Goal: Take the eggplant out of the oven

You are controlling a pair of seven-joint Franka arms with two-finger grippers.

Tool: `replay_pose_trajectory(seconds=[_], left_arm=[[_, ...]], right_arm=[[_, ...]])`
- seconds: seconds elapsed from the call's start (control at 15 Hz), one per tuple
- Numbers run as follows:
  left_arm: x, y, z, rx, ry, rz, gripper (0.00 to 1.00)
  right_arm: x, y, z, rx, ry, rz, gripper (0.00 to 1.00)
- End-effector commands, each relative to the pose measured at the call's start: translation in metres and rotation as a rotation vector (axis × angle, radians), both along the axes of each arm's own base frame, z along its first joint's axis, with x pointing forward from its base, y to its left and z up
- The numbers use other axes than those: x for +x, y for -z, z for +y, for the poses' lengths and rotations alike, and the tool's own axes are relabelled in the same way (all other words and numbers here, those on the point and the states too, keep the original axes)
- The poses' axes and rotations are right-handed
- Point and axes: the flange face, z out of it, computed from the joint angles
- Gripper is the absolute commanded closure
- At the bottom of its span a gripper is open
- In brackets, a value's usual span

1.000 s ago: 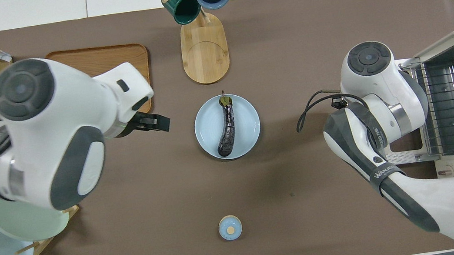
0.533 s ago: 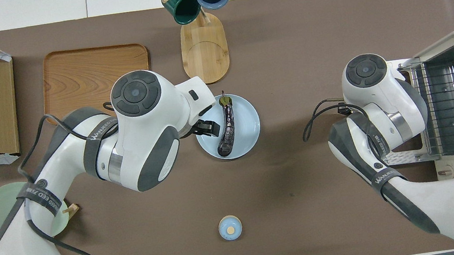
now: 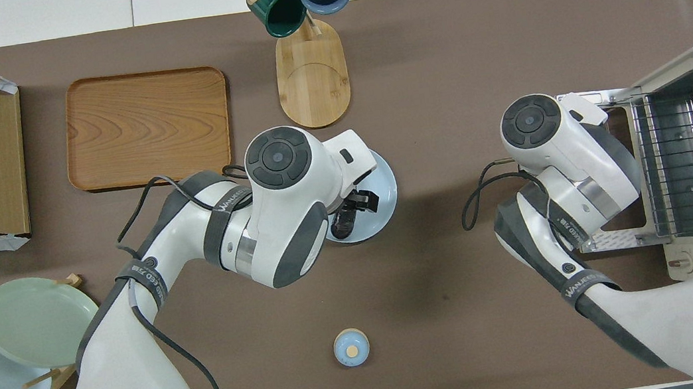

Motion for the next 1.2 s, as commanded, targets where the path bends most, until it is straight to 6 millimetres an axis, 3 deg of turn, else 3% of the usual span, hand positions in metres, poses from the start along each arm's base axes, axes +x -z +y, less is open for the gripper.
replay_pose_trajectory(seconds=[0.0, 0.2, 0.6, 0.73, 0.8, 1.07, 1.13], left_arm=[[-0.014, 0.019, -0.015, -0.002, -0.026, 0.003, 0.00], [-0.016, 0.023, -0.014, 0.004, -0.025, 0.006, 0.00], [-0.019, 0.031, -0.010, 0.018, -0.023, 0.010, 0.01], [-0.020, 0.034, -0.008, 0.018, -0.025, 0.006, 0.08], [-0.021, 0.036, -0.008, 0.019, -0.026, 0.006, 0.17], [-0.022, 0.033, -0.009, 0.027, -0.052, 0.015, 0.90], [-0.022, 0.031, -0.009, 0.030, -0.058, 0.011, 1.00]], right_arm=[[0.023, -0.044, -0.045, -0.061, 0.008, -0.066, 1.00], [0.021, -0.061, -0.055, -0.070, 0.017, -0.062, 1.00], [0.013, -0.105, -0.110, -0.059, -0.041, 0.000, 1.00], [0.010, -0.116, -0.125, -0.054, -0.050, 0.004, 1.00], [0.009, -0.122, -0.133, -0.049, -0.062, 0.010, 1.00], [0.007, -0.130, -0.142, -0.044, -0.054, 0.040, 1.00], [0.007, -0.143, -0.142, -0.040, -0.059, 0.045, 1.00]])
